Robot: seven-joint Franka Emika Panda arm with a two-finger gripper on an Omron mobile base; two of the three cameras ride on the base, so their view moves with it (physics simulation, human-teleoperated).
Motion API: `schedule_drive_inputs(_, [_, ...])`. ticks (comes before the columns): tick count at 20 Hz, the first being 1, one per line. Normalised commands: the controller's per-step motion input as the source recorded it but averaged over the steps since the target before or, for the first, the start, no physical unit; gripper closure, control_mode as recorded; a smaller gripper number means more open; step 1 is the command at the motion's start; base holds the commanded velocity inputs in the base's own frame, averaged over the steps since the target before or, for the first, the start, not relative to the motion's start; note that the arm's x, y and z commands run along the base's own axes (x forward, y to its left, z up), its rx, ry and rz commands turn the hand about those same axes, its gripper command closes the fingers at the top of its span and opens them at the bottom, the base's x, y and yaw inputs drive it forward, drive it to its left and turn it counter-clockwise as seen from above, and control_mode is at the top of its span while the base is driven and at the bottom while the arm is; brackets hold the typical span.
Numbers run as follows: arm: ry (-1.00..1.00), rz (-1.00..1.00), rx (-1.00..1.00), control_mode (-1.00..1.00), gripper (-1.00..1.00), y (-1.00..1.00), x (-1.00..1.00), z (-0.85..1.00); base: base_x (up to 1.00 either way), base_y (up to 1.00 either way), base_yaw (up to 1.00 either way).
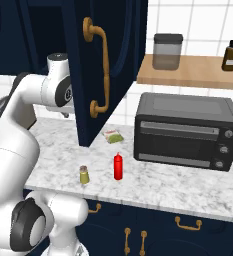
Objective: Put the shaker and condiment bottle from the counter next to their counterparts in the cabinet.
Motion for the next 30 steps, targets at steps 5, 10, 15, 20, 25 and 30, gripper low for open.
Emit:
schedule_drive_inputs(5, [0.0, 0.0, 0.0, -1.0, -1.0, 0.0, 0.0, 0.0, 0.0, 0.0, 0.0])
schedule_drive_inputs(10, [-0.01, 0.0, 0.0, -1.0, -1.0, 0.0, -0.06, 0.0, 0.0, 0.0, 0.0])
schedule_drive_inputs(15, [-0.1, 0.0, -0.08, -1.0, -1.0, 0.09, -0.42, -0.4, 0.0, 0.0, 0.0])
schedule_drive_inputs(20, [-0.12, -0.06, -0.01, -1.0, -1.0, 0.06, -0.18, -0.34, 0.0, 0.0, 0.0])
schedule_drive_inputs(25, [-0.18, -0.28, 0.0, -1.0, -1.0, 0.03, -0.26, -0.52, 0.0, 0.0, 0.0])
schedule_drive_inputs(30, [-0.22, -0.34, -0.04, -1.0, -1.0, 0.19, -0.22, -0.6, 0.0, 0.0, 0.0])
